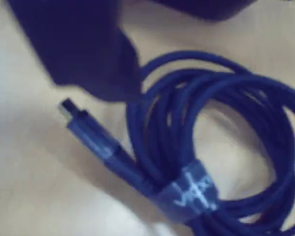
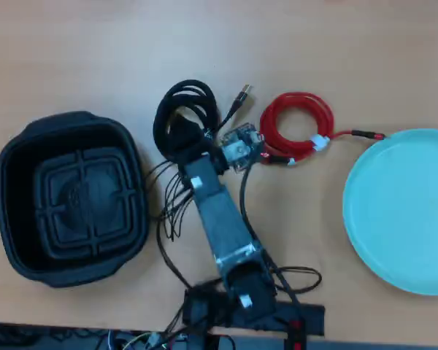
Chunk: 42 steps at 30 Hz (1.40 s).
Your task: Put a black charging cable in a black bowl and put a red charging cable in a green bowl
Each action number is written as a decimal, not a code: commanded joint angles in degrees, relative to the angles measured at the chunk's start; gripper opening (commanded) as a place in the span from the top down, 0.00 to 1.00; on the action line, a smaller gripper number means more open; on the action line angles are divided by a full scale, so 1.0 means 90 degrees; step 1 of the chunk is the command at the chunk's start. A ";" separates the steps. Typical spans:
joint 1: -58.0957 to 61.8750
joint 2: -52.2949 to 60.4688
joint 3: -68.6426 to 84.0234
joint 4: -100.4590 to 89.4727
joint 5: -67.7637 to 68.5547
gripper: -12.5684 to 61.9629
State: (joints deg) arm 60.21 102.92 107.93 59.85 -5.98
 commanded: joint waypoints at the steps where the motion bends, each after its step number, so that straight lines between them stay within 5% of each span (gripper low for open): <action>1: -0.0156 -0.0107 -0.0518 0.0020 0.0000 0.14; 31: -0.0820 -0.2578 -0.1230 -0.0049 -0.0059 0.14; 42: -0.0156 -0.2061 -0.0937 0.0088 0.0078 0.14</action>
State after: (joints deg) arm 57.13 81.04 100.55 59.41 -6.24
